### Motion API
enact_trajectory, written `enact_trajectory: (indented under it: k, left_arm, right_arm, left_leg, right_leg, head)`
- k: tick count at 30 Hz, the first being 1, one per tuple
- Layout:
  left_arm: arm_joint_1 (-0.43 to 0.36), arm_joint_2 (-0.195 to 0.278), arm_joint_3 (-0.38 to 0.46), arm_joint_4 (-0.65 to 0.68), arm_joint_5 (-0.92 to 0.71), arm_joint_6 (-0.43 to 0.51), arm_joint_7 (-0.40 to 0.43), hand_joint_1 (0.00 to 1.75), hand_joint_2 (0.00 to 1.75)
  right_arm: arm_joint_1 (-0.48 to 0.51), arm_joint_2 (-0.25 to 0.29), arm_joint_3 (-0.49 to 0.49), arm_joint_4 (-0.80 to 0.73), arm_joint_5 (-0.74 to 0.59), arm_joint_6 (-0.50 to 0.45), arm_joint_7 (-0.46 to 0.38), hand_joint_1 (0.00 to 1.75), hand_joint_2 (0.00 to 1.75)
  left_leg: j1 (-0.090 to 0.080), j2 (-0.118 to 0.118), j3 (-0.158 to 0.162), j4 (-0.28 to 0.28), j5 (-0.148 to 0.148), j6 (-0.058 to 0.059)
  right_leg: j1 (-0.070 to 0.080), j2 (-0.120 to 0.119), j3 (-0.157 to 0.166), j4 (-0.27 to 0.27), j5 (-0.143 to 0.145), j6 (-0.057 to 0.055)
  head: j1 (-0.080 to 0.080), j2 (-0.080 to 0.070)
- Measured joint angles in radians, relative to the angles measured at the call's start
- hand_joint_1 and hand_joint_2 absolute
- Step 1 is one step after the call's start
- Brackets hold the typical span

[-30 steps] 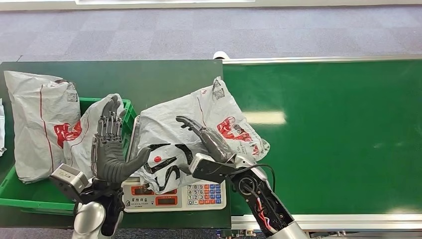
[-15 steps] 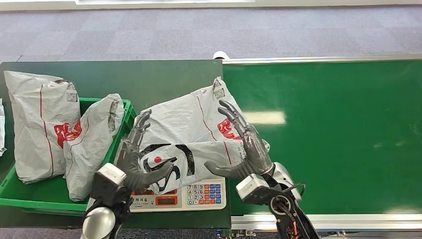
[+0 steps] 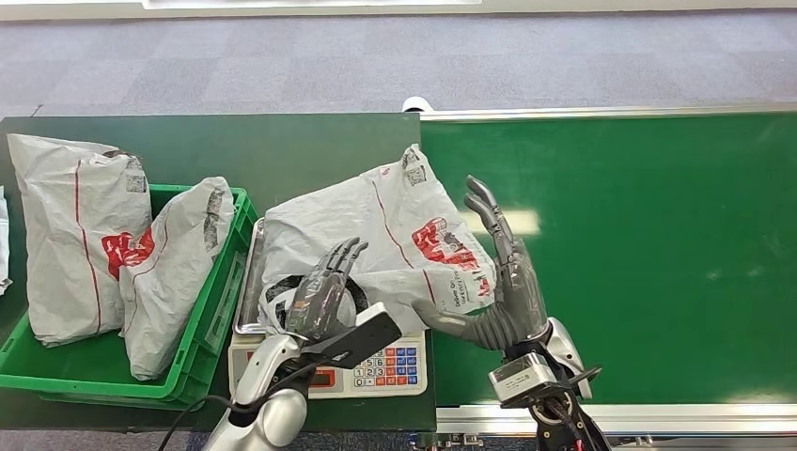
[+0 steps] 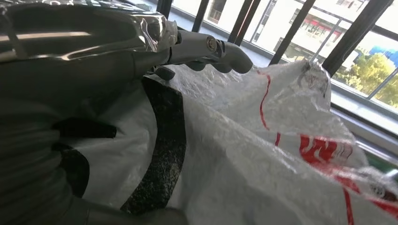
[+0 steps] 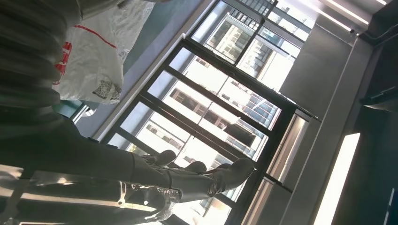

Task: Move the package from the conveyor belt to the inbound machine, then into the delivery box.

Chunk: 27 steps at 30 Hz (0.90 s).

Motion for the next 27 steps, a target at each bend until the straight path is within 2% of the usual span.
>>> enact_trajectory:
  k: [9, 17, 22, 27]
  left_arm:
    - [-0.045, -0.009, -0.031, 0.112, -0.027, -0.016, 0.012, 1.7, 1.75]
    - [-0.045, -0.006, -0.022, 0.135, 0.048, -0.013, -0.032, 1.72, 1.75]
    - [-0.018, -0.003, -0.004, 0.105, 0.175, 0.058, -0.157, 1.74, 1.75]
    - [0.036, 0.01, 0.018, -0.026, 0.352, 0.176, -0.336, 1.75, 1.75]
  right_arm:
    - [0.01, 0.003, 0.001, 0.0, 0.028, -0.022, 0.015, 0.0, 1.75]
    - [0.016, 0.003, 0.001, 0.007, 0.046, -0.032, 0.016, 0.0, 1.75]
    - [0.018, 0.003, 0.001, 0.013, 0.048, -0.04, 0.015, 0.0, 1.75]
    - [0.024, 0.0, 0.001, 0.013, 0.046, -0.046, 0.008, 0.0, 1.75]
  left_leg:
    - [0.0, 0.0, 0.0, 0.0, 0.0, 0.0]
    - [0.0, 0.0, 0.0, 0.0, 0.0, 0.0]
    - [0.0, 0.0, 0.0, 0.0, 0.0, 0.0]
    - [0.0, 0.0, -0.001, 0.0, 0.0, 0.0]
  right_leg:
    - [0.0, 0.0, 0.0, 0.0, 0.0, 0.0]
    - [0.0, 0.0, 0.001, 0.0, 0.0, 0.0]
    - [0.0, 0.0, 0.001, 0.0, 0.0, 0.0]
    - [0.0, 0.0, -0.001, 0.0, 0.0, 0.0]
  head:
    - [0.0, 0.0]
    - [0.0, 0.0]
    - [0.0, 0.0]
    - [0.0, 0.0]
